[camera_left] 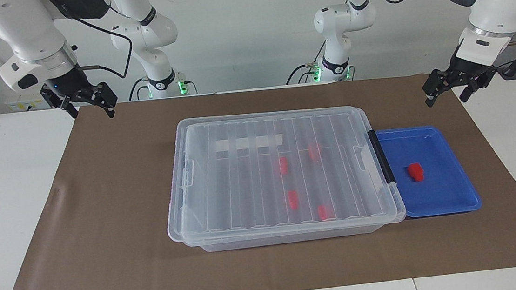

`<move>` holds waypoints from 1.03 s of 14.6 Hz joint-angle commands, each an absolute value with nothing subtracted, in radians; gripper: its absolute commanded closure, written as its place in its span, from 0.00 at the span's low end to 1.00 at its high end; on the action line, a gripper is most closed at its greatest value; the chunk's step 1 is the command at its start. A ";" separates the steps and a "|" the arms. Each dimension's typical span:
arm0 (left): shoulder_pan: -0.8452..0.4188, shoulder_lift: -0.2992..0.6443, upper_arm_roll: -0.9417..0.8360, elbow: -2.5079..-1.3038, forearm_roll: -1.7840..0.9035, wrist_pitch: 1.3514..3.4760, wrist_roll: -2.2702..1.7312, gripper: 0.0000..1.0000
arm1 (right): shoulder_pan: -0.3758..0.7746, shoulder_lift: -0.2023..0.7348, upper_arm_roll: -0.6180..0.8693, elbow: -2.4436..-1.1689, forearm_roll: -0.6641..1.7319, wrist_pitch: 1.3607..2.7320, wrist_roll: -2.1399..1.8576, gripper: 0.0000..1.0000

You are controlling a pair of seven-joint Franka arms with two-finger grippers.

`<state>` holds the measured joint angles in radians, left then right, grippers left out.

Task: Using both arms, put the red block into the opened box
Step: 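Reach the right gripper toward the edge of the clear lid, then grasp the lid edge with the right gripper while the left gripper reaches the block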

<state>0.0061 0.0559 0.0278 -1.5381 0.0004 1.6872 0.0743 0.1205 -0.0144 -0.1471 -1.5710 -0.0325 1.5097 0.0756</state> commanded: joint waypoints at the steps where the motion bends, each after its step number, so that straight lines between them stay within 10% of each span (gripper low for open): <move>1: -0.005 0.043 0.038 -1.542 -0.018 1.674 0.066 0.00 | 0.115 -0.015 -0.144 -1.572 -0.038 1.511 0.063 0.00; 15: 0.006 -0.001 0.040 -1.650 -0.018 1.758 0.063 0.00 | 0.262 0.109 -0.130 -1.741 0.072 2.029 0.081 0.00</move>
<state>0.0068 0.0533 0.0314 -1.5581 0.0003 1.7013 0.0733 0.2482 0.0842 -0.1292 -1.7296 0.0440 1.9749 0.0763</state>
